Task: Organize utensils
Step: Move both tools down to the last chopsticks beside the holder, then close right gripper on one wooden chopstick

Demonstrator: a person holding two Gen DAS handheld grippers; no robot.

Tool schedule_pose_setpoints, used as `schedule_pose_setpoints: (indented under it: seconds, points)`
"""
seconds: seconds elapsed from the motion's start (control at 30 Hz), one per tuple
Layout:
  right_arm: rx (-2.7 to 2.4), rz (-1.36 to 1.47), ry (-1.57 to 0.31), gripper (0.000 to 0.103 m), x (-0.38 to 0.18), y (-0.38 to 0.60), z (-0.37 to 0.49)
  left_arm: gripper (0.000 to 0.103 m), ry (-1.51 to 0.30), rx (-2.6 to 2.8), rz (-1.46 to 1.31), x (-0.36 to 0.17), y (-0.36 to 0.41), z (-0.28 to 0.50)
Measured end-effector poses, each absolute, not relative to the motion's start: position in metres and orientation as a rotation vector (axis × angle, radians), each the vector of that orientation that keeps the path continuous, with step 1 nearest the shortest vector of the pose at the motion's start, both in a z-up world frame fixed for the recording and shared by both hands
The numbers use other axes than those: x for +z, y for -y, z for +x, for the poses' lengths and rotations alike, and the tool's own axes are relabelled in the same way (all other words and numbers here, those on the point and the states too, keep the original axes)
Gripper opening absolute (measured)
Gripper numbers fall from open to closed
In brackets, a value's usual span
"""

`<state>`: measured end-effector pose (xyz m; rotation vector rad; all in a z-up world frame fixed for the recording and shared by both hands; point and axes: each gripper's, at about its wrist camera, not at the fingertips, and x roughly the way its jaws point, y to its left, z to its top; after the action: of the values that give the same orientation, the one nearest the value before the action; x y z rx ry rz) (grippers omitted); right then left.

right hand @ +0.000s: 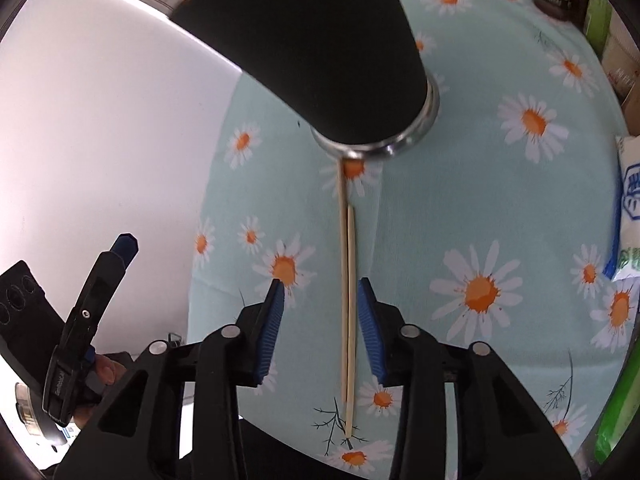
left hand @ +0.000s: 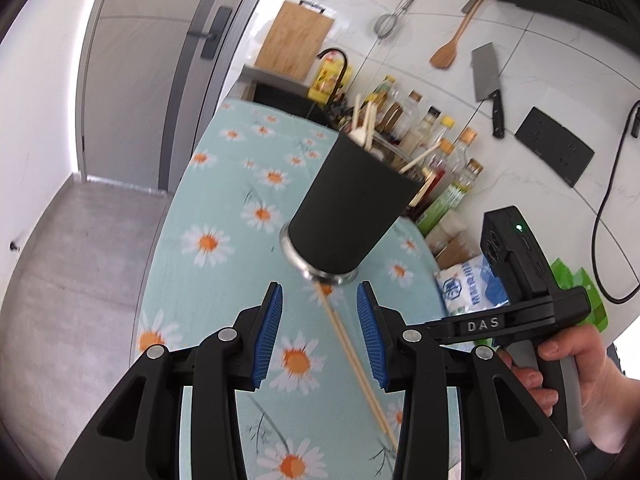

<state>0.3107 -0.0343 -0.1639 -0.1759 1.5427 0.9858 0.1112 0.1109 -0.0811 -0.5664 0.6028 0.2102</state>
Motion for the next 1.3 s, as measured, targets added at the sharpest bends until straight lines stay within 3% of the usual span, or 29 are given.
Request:
schedule_pose_setpoints:
  seconds: [0.3,0.87,1.3]
  points:
    - [0.89,-0.354,-1.613,0.015,-0.193,0.019,0.301,0.037,-0.629,0.21,-0.614,-0.1,-0.118,0.1]
    - [0.788,-0.544,-1.557,0.009,-0.198,-0.01,0.282,0.037,-0.659,0.178,-0.632,-0.111,-0.127,0.104]
    - [0.746,-0.538,-1.521,0.006,-0.195,-0.019,0.274,0.037,-0.828,0.204,-0.614,-0.136,-0.112,0.134]
